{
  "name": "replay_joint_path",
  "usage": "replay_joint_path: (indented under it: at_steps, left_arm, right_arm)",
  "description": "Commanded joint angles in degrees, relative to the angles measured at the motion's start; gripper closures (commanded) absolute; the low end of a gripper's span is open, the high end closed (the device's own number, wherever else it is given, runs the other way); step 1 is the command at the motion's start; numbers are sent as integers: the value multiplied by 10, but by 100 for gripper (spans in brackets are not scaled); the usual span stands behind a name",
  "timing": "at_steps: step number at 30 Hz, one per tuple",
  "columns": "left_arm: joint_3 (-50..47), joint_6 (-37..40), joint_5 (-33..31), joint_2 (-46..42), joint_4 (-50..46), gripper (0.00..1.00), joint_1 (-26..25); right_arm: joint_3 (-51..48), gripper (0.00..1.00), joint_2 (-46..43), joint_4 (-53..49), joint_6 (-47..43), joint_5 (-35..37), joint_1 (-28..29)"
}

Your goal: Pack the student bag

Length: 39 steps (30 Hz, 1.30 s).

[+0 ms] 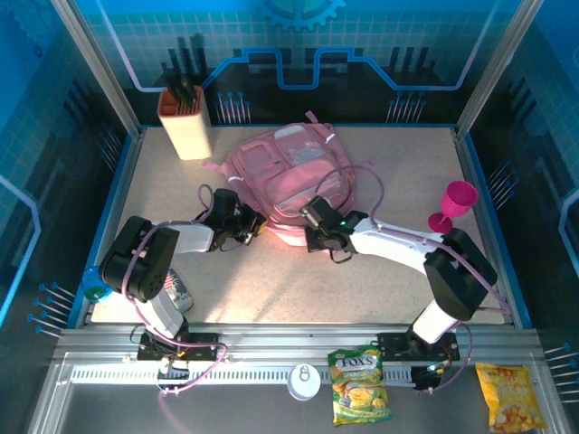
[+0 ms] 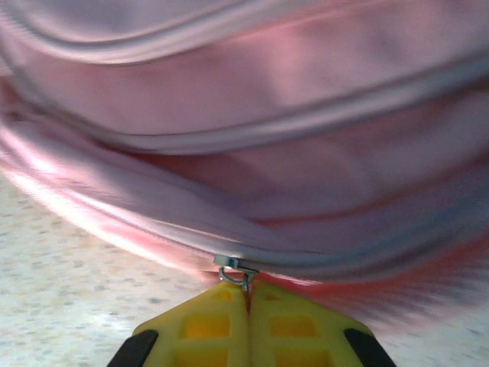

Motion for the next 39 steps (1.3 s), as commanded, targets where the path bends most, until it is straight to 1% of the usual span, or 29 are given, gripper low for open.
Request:
replay_joint_path:
  at_steps: [1, 2, 4, 5, 8, 12, 14, 18, 19, 21, 22, 24, 27, 30, 33, 35, 39]
  left_arm:
    - [13, 22, -20, -15, -20, 96, 8]
    - [13, 22, -20, -15, -20, 96, 8]
    - [13, 22, -19, -15, -20, 96, 9]
    - [14, 23, -17, -15, -21, 96, 9]
    - [16, 24, -12, -15, -20, 96, 9]
    - [20, 27, -8, -14, -24, 95, 9]
    - [20, 28, -7, -15, -25, 94, 8]
    - [22, 29, -9, -15, -27, 94, 9]
    - [22, 30, -9, -15, -29, 94, 10]
    - [23, 32, -9, -17, -31, 94, 11]
    - [24, 35, -9, -18, -35, 95, 12]
    - [26, 40, -10, -19, -40, 95, 16]
    - [38, 52, -5, -14, -46, 97, 14]
    - [66, 67, 17, 8, -59, 97, 5]
    - [85, 78, 19, 22, -64, 97, 4]
    - [110, 101, 24, 34, -82, 97, 5]
    - [189, 166, 32, 71, -153, 94, 6]
  right_arm:
    - [-17, 100, -25, -44, -14, 37, -40]
    - [-13, 100, -23, -41, -24, 20, -46]
    - [-2, 100, -10, -35, -65, -44, -58]
    - [9, 99, 2, -42, -78, -57, -59]
    - [29, 96, 27, -55, -100, -66, -60]
    - [41, 86, 42, -57, -105, -69, -60]
    - [43, 85, 43, -54, -103, -68, -60]
    - [47, 87, 43, -56, -101, -48, -60]
    - [47, 88, 43, -59, -100, -40, -60]
    - [46, 93, 39, -62, -98, -23, -60]
    - [45, 95, 36, -67, -94, -5, -61]
    - [40, 100, 22, -80, -77, 45, -66]
    - [25, 100, -5, -93, -39, 100, -84]
    - [19, 100, -21, -107, 7, 122, -100]
    - [23, 100, -25, -141, 51, 144, -102]
    - [17, 100, -32, -143, 60, 128, -101]
    - [-4, 100, -48, -90, 31, 45, -80]
